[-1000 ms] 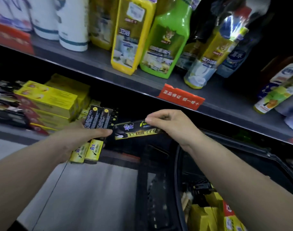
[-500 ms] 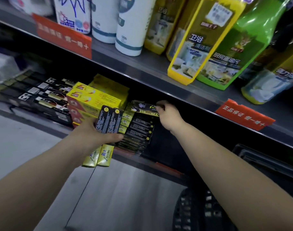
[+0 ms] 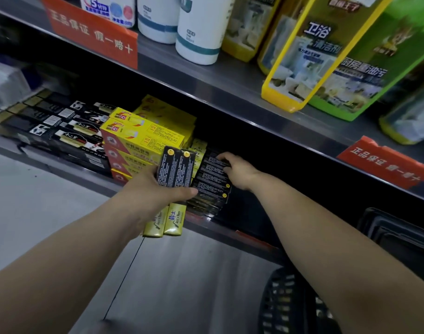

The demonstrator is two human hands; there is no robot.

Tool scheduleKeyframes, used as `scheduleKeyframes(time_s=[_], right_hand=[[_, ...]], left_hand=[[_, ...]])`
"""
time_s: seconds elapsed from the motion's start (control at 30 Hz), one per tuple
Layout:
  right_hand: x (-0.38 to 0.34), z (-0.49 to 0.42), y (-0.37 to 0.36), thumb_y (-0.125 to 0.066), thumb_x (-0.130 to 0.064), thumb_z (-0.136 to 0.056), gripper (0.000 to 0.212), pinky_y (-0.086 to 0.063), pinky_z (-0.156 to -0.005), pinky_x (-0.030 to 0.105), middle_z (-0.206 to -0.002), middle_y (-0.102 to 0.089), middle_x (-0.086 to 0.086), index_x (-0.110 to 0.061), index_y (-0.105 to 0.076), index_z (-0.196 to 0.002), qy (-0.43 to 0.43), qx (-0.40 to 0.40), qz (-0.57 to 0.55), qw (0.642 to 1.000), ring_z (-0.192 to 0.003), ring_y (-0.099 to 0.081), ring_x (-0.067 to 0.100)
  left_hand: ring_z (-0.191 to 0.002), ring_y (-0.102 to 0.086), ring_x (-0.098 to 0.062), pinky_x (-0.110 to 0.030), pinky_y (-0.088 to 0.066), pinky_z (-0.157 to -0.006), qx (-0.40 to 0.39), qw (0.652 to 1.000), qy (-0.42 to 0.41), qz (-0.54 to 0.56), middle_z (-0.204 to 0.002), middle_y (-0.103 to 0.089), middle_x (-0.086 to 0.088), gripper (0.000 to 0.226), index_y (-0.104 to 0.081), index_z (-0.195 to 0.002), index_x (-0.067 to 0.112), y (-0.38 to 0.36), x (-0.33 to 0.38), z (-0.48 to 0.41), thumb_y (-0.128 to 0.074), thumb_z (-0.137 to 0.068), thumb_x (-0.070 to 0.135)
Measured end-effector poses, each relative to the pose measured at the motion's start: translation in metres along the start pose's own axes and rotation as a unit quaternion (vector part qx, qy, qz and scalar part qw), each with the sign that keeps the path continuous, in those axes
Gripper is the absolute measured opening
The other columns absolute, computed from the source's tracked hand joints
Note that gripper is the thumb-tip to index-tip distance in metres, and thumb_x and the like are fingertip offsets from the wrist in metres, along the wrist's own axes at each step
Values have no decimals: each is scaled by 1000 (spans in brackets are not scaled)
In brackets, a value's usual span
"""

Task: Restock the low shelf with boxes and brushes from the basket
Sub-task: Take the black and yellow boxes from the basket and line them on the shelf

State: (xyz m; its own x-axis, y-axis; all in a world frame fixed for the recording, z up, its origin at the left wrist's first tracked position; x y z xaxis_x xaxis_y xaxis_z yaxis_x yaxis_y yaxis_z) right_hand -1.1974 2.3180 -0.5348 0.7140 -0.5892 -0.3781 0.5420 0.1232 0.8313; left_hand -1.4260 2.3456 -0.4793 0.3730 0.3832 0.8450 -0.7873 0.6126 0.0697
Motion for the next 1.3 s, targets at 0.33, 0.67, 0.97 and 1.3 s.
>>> scheduleKeyframes(time_s=[0.33, 0.67, 0.97, 1.3], right_hand=[[-59, 84, 34, -49, -6, -93, 40, -49, -97, 35, -121, -59, 6, -17, -48, -131, 89, -208, -456, 861, -115, -56, 20], [15, 67, 60, -67, -31, -84, 54, -55, -64, 20, -99, -66, 2, -9, -46, -128, -93, 66, -462, 879, -80, -62, 9], [24, 4, 45, -55, -34, -93, 26, -39, -73, 19, -111, -62, 5, -19, -61, -114, -69, 189, -291, 935, -83, -54, 9], [14, -23, 6, -46, -22, -98, 39, -43, -92, 26, -134, -52, 10, -17, -45, -137, 5, 19, -106, 994, -117, -52, 22]], left_hand=[[-41, -64, -13, -24, -46, -34, -121, 987, 61, 93, -54, -69, 1, 33, -62, -88, 18, -18, 9, 10, -78, -61, 28], [-44, -57, -15, -23, -49, -43, -32, 987, 88, 129, -62, -60, -4, 31, -62, -94, 15, -25, 5, -1, -68, -81, 43], [-54, -56, -21, -26, -51, -53, -40, 990, 91, 99, -67, -58, -11, 7, -54, -85, 7, -36, 2, -7, -61, -84, 8], [-106, -57, -29, -44, -47, -95, -21, 997, 56, 55, -113, -61, -6, 60, -39, -139, 15, -38, -1, -17, -63, -87, 34]])
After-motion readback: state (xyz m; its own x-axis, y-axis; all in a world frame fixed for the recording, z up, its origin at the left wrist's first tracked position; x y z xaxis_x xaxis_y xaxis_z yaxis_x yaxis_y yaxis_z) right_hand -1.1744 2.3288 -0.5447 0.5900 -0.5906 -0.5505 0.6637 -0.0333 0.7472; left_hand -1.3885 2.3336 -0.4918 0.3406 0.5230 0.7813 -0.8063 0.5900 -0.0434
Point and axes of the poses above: each hand's wrist, its own z-axis away from the middle knuckle, its own y-axis out of the back of the hand, x = y × z, the point moved 2 cm from there along -z, towards the middle knuckle
